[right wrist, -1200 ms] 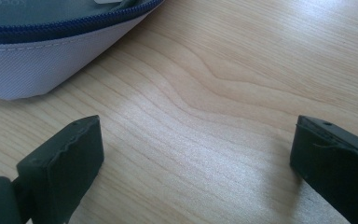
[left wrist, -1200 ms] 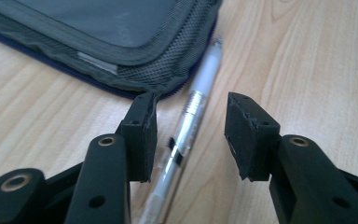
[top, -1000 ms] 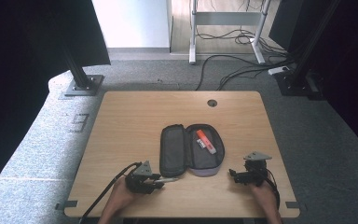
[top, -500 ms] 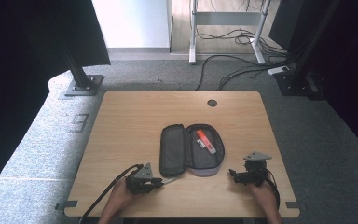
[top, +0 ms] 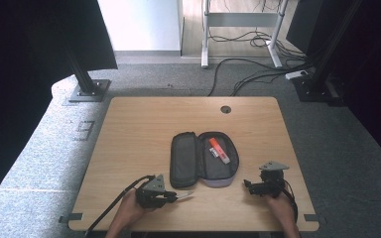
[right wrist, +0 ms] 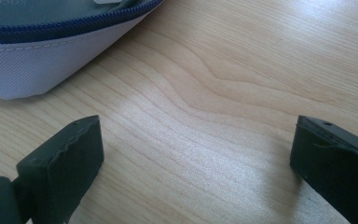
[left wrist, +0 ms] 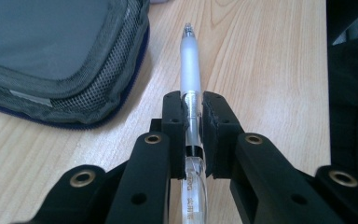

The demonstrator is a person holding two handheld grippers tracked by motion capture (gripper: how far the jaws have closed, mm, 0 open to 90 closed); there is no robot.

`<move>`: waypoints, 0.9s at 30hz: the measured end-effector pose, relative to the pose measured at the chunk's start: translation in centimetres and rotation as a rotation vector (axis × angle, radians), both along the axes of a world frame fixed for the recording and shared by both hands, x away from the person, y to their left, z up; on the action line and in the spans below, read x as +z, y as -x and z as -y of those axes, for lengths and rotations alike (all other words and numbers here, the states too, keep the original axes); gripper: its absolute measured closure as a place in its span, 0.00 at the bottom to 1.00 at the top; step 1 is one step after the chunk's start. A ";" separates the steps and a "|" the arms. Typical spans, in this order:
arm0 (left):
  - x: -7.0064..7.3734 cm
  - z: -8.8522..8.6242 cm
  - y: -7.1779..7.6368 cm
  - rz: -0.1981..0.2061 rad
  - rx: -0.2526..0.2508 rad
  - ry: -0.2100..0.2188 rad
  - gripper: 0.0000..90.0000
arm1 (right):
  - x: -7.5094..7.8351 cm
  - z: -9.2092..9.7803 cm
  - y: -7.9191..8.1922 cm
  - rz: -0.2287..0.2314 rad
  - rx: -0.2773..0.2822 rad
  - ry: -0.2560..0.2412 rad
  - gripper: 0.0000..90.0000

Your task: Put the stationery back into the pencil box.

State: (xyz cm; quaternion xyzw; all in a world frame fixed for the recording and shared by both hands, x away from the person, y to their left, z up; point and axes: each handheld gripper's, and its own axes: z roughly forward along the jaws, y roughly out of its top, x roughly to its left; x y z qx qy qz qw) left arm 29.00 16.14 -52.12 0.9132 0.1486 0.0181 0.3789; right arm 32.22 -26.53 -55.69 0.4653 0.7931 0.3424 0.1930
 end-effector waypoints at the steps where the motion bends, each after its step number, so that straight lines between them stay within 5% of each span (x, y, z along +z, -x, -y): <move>1: 0.2 0.0 0.0 -0.001 0.000 0.006 0.89 | 0.0 0.0 0.0 0.000 0.000 0.000 0.02; 15: 2.1 -0.6 -0.2 0.017 0.079 0.084 0.89 | 0.0 0.0 0.0 0.000 0.000 0.000 0.02; 27: 3.3 -1.0 -0.9 0.056 0.187 0.085 0.89 | 0.0 0.0 0.0 0.000 0.000 0.000 0.02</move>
